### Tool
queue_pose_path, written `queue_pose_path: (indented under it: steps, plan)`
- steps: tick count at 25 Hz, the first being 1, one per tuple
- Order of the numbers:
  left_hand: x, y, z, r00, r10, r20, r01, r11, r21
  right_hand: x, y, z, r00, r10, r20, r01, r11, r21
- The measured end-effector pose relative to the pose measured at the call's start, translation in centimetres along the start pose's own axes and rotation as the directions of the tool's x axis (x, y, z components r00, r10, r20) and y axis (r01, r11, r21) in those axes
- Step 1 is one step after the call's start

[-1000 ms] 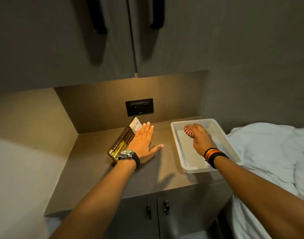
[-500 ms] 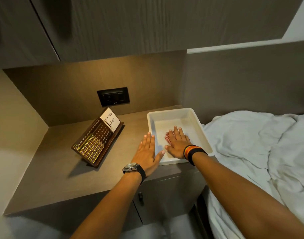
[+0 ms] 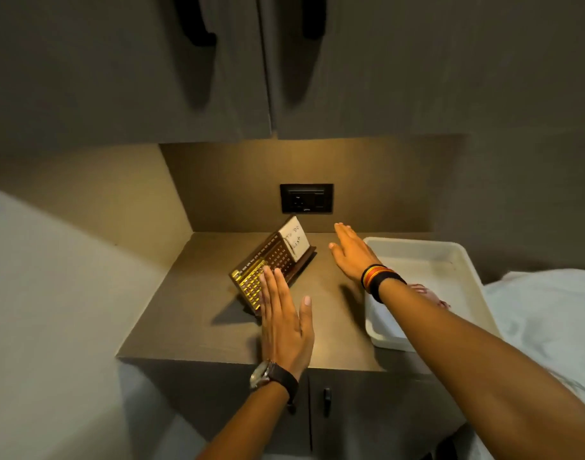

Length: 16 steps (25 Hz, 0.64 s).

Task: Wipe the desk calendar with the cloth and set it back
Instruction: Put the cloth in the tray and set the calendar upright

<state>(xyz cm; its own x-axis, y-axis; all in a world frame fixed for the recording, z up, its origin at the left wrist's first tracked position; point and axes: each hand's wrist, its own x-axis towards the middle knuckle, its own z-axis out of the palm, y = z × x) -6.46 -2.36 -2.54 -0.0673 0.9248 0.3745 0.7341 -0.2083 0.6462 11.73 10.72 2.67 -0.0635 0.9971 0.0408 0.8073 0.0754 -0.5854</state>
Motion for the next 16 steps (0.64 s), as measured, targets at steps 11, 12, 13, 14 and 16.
queue_pose_path:
  steps: [11, 12, 13, 14, 16]
  plan:
    - [3.7, -3.6, -3.1, 0.880, -0.461, 0.113, 0.472, 0.830, -0.296, 9.5, -6.1, 3.9, 0.949, 0.284, 0.136, -0.314, 0.819, 0.481]
    - [4.1, -3.8, -3.2, 0.879, -0.462, 0.114, 0.473, 0.823, -0.315, 9.6, -6.3, 3.9, 0.949, 0.277, 0.147, -0.314, 0.819, 0.480]
    - [4.6, -4.2, -3.5, 0.875, -0.470, 0.112, 0.479, 0.813, -0.331, 9.5, -6.4, 3.9, 0.952, 0.272, 0.143, -0.307, 0.825, 0.474]
    - [5.3, -4.6, -3.7, 0.867, -0.487, 0.110, 0.493, 0.801, -0.339, 9.1, -6.4, 3.8, 0.956, 0.267, 0.124, -0.293, 0.834, 0.467]
    - [7.3, -5.8, -4.4, 0.846, -0.523, 0.107, 0.523, 0.771, -0.364, 7.6, -6.0, 3.7, 0.959, 0.277, 0.057, -0.270, 0.835, 0.480]
